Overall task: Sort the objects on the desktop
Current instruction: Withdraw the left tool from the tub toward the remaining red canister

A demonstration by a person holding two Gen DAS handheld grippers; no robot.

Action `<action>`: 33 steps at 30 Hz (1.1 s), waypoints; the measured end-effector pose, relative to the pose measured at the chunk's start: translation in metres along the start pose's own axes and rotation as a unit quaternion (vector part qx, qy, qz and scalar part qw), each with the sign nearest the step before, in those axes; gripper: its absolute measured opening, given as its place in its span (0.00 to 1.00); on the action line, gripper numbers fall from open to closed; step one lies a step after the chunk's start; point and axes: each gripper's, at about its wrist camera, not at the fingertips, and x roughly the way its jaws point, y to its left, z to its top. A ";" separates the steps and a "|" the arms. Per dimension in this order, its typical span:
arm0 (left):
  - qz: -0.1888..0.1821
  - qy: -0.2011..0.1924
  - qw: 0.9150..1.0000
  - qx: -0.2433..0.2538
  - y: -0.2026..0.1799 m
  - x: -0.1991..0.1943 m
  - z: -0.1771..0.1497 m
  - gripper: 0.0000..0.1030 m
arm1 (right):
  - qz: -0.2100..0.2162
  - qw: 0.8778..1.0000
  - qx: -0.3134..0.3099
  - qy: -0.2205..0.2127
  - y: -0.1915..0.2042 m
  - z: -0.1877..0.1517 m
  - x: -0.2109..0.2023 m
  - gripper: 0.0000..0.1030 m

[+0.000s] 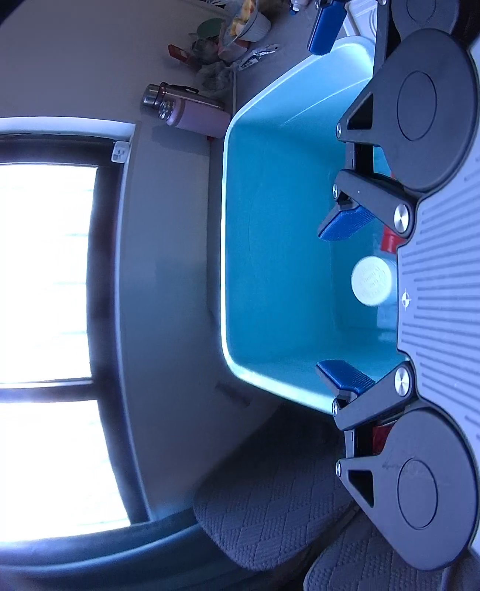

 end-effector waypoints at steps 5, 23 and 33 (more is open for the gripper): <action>0.004 -0.008 1.000 0.000 0.010 -0.030 -0.010 0.71 | -0.005 1.000 0.001 -0.011 0.007 -0.008 -0.027 0.83; 0.011 0.020 0.999 -0.026 0.044 -0.089 -0.083 0.84 | -0.009 1.000 0.004 -0.006 0.008 -0.061 -0.083 0.90; 0.051 0.033 0.998 -0.017 0.043 -0.101 -0.146 0.88 | 0.028 1.000 0.010 0.005 0.009 -0.103 -0.083 0.92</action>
